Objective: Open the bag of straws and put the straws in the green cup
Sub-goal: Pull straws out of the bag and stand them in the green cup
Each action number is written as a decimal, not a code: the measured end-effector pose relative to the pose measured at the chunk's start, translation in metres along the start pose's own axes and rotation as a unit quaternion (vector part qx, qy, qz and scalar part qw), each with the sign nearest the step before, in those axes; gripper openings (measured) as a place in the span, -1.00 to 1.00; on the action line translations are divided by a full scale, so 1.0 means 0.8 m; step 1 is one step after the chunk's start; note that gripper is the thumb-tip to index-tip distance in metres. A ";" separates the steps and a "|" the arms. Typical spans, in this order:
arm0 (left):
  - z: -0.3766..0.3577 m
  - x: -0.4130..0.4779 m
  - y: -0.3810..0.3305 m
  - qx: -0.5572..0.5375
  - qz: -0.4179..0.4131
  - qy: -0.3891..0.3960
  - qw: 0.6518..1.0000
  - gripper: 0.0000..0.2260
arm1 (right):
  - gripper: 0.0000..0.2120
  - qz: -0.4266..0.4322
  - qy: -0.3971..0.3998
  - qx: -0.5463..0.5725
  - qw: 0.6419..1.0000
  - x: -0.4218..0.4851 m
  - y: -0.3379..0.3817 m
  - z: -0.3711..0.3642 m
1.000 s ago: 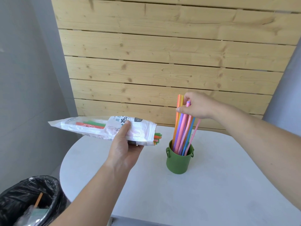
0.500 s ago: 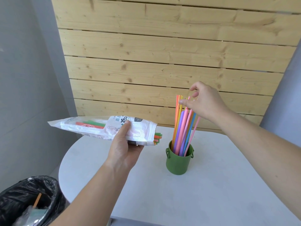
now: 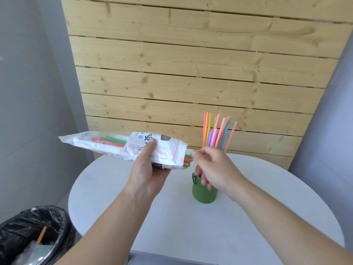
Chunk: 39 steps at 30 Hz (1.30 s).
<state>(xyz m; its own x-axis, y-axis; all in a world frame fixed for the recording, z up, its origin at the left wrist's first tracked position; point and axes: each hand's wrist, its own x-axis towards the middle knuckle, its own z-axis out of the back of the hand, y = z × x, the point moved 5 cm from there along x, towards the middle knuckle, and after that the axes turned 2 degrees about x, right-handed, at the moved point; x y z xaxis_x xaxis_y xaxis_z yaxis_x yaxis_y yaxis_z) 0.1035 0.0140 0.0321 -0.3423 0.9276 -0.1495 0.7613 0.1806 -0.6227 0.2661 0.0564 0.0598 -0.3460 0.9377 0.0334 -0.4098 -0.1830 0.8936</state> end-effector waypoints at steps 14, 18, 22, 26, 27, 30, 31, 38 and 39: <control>-0.001 -0.001 -0.008 0.010 -0.021 0.000 1.000 -0.86 | -0.82 -0.015 -0.038 0.159 0.987 0.002 -0.014 -0.010; 0.000 0.000 -0.010 -0.008 -0.023 -0.007 1.000 -0.88 | -0.80 -0.024 -0.061 0.175 0.982 0.002 -0.018 0.000; -0.001 -0.001 -0.005 0.001 -0.016 -0.010 1.000 -0.89 | -0.77 -0.022 -0.047 0.190 0.980 0.000 -0.017 -0.006; 0.002 0.000 -0.008 -0.010 -0.013 -0.018 1.000 -0.89 | -0.86 -0.010 -0.069 0.218 0.973 0.002 -0.017 -0.003; 0.003 0.000 -0.009 -0.014 -0.011 -0.020 1.000 -0.88 | -0.84 -0.015 -0.077 0.228 0.971 0.003 -0.019 0.000; 0.005 0.000 -0.009 -0.018 -0.009 -0.023 1.000 -0.87 | -0.76 -0.036 -0.079 0.252 0.964 0.004 -0.023 0.003; 0.004 0.000 -0.008 -0.017 -0.008 -0.022 1.000 -0.88 | -0.73 -0.040 -0.071 0.254 0.964 0.003 -0.023 0.002; 0.005 0.001 -0.006 -0.027 0.003 -0.025 0.999 -0.86 | -0.83 -0.009 -0.078 0.267 0.960 0.000 -0.021 0.001; 0.007 0.002 -0.007 -0.034 0.005 -0.029 0.999 -0.85 | -0.83 -0.007 -0.082 0.272 0.959 0.002 -0.021 0.006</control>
<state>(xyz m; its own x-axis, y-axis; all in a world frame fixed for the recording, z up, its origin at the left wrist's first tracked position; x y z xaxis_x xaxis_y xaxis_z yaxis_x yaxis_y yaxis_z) 0.0956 0.0128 0.0313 -0.3645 0.9093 -0.2006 0.7995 0.1951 -0.5681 0.2764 0.0621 0.0469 -0.1879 0.9809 0.0494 0.1021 -0.0305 0.9943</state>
